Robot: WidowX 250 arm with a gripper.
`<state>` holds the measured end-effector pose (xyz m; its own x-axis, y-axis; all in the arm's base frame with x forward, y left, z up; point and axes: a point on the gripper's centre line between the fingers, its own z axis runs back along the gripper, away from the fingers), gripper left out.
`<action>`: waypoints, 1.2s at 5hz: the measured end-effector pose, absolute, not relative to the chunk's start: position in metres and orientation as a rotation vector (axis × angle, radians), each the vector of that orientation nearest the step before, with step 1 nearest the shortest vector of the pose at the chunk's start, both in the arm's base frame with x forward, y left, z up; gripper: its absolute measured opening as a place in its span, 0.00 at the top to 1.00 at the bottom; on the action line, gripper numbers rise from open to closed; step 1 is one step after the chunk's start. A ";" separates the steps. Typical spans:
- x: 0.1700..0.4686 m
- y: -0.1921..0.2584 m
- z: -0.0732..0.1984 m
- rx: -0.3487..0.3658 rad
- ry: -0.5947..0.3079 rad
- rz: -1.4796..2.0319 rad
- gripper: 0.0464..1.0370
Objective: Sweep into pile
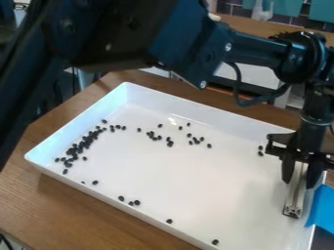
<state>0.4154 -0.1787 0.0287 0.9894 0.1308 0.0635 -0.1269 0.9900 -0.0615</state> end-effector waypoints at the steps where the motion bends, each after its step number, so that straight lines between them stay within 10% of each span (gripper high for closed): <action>1: 0.419 -0.157 0.028 -0.040 -0.041 0.148 0.67; 6: 0.391 0.024 0.025 -0.029 0.113 0.308 0.67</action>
